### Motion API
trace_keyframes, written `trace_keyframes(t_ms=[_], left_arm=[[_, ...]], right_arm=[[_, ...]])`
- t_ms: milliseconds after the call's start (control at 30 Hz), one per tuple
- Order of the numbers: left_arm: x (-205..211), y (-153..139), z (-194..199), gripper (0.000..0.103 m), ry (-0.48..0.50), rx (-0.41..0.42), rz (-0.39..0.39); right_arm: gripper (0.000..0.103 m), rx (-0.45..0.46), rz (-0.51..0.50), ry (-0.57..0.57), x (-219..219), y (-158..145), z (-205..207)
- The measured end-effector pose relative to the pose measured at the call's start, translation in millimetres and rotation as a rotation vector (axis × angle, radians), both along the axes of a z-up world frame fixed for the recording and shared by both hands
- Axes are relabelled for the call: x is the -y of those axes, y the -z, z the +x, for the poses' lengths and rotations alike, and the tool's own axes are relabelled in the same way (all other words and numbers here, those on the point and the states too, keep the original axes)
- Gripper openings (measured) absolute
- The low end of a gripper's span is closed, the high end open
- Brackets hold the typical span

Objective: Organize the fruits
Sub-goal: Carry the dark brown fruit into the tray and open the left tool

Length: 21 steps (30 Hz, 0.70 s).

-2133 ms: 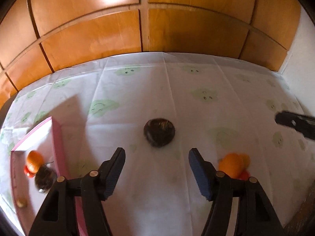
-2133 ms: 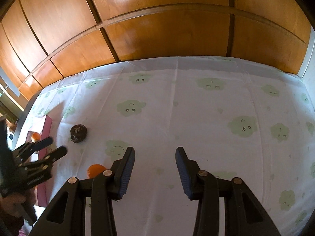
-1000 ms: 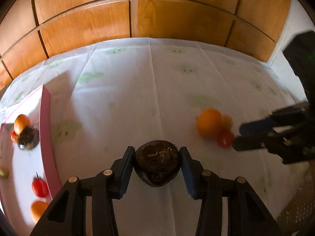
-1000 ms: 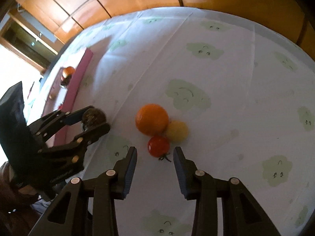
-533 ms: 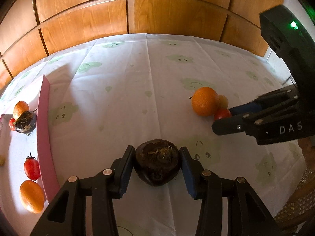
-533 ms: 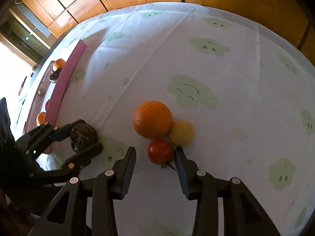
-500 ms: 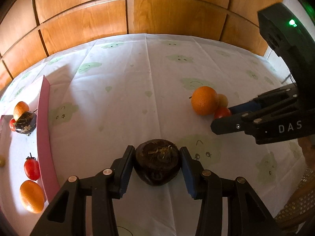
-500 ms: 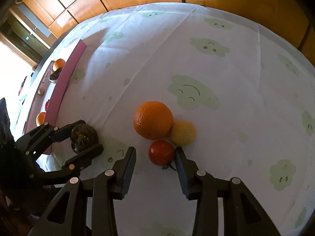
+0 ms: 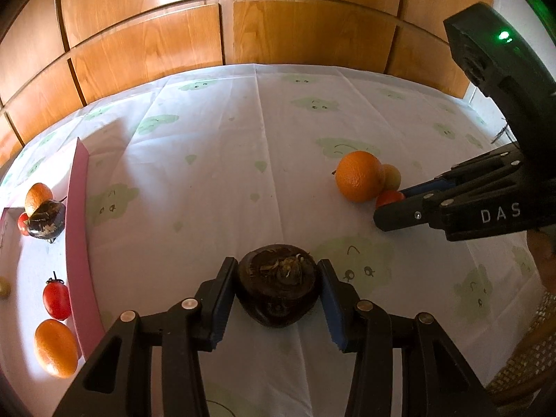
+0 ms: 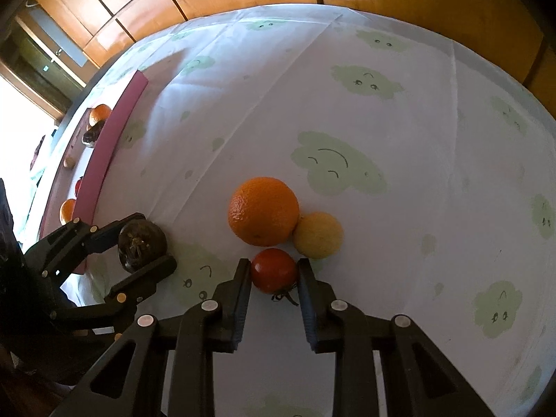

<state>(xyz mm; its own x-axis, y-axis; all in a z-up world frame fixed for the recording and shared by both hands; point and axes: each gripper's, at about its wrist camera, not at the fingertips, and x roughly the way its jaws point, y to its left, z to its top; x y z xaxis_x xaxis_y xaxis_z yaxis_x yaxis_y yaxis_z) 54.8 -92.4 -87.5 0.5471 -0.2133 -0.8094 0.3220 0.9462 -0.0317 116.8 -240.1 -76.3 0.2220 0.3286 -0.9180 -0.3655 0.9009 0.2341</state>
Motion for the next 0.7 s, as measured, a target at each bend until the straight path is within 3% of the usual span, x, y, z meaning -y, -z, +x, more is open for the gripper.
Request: trace_keyframes(t_ms=[167, 367, 567, 700], left_arm=[[-3.1, -8.6, -0.3, 0.046, 0.01, -0.015, -0.024], [-28.0, -49.8, -12.5, 0.046, -0.001, 0.047, -0.115], [-114.5, -81.1, -5.3, 0.046, -0.242, 0.039, -0.25], [-171.5, -78.9, 4.0, 0.046, -0.394, 0.017, -0.278]], right_arm=[[0.027, 0.026, -0.031, -0.027, -4.1, -1.0, -2.7], [0.027, 0.039, -0.044, -0.036, -6.1, -0.9, -3.7], [0.027, 0.05, -0.056, -0.039, -8.7, -1.5, -4.5], [0.027, 0.051, -0.057, -0.037, -9.8, -1.9, -6.6]])
